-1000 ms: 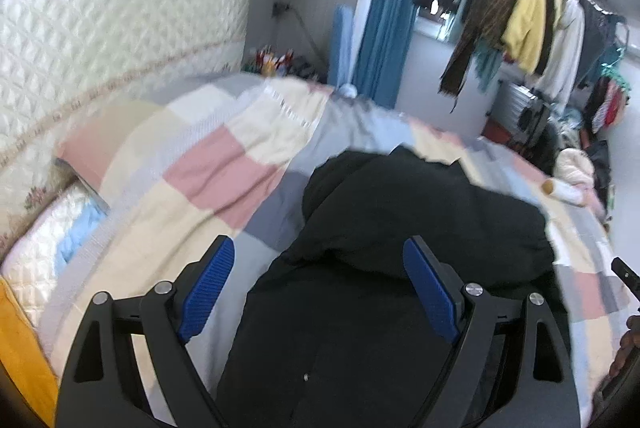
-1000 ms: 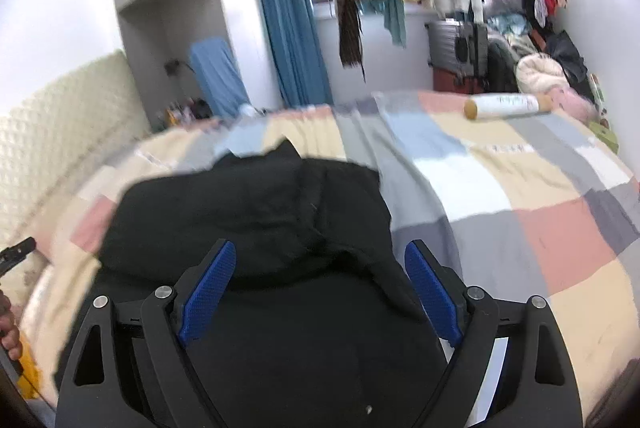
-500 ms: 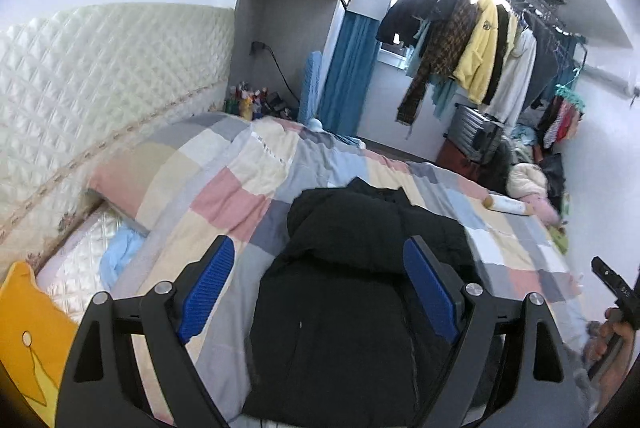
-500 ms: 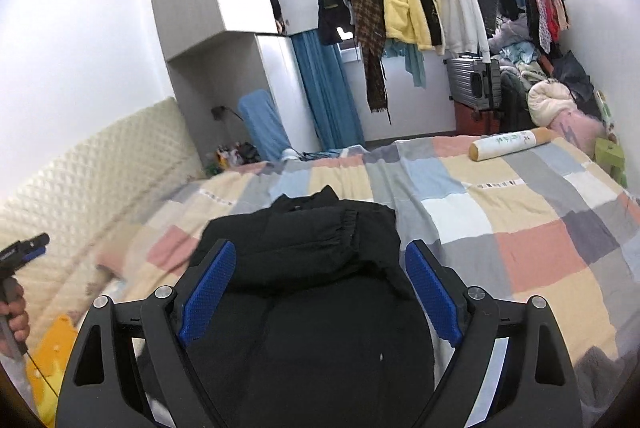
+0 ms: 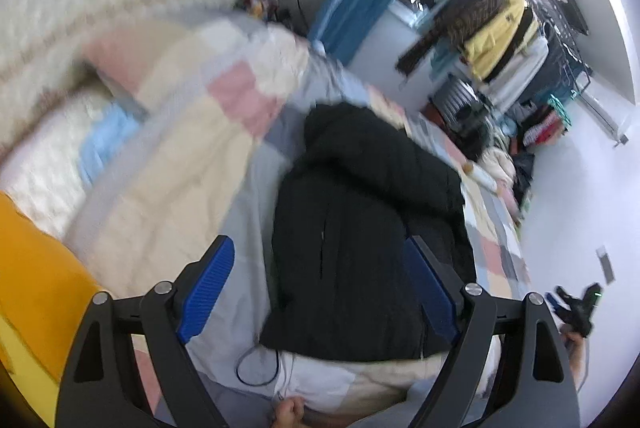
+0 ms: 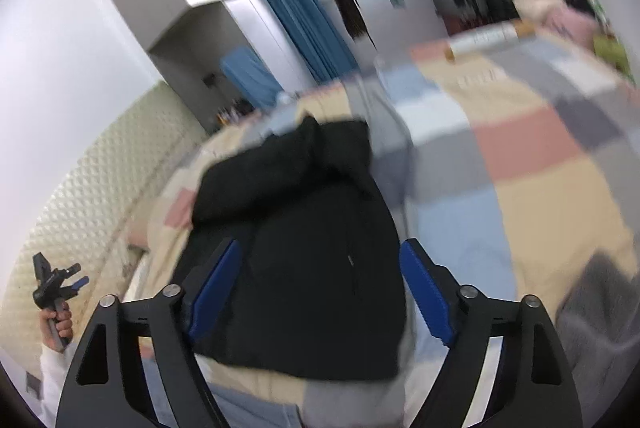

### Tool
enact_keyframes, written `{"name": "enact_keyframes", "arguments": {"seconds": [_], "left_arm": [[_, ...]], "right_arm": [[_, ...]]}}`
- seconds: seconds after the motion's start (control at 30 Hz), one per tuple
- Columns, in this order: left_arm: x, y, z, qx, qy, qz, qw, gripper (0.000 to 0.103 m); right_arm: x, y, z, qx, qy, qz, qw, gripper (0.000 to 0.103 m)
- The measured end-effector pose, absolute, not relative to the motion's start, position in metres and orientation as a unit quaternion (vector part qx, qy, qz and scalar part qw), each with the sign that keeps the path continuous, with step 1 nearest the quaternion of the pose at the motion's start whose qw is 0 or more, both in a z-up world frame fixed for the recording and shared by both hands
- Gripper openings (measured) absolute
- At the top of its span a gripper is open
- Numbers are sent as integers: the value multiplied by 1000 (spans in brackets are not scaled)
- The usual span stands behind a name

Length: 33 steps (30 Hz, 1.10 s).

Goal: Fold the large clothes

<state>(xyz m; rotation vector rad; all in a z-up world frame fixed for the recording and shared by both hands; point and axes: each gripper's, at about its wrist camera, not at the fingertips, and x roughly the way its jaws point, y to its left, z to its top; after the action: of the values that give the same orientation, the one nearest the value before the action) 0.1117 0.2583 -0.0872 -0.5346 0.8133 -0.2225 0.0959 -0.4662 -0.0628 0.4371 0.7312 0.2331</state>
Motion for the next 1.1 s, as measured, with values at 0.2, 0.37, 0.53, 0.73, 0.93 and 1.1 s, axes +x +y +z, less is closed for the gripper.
{"name": "enact_keyframes", "arguments": {"seconds": [0.2, 0.37, 0.53, 0.73, 0.93, 1.1], "left_arm": [[125, 244, -166, -290, 441, -144, 837, 85], [137, 227, -215, -322, 468, -173, 804, 80], [143, 212, -246, -333, 490, -193, 782, 78], [145, 201, -251, -324, 495, -215, 777, 70], [150, 198, -246, -291, 487, -241, 788, 67], [164, 194, -271, -272, 527, -208, 778, 68]], "right_arm": [[96, -469, -164, 267, 428, 130, 854, 67], [108, -460, -225, 288, 474, 133, 821, 66], [121, -451, -258, 291, 502, 132, 803, 66], [133, -441, -262, 311, 503, 162, 790, 68], [132, -433, -247, 312, 476, 214, 794, 68], [139, -427, -271, 287, 515, 189, 785, 68]]}}
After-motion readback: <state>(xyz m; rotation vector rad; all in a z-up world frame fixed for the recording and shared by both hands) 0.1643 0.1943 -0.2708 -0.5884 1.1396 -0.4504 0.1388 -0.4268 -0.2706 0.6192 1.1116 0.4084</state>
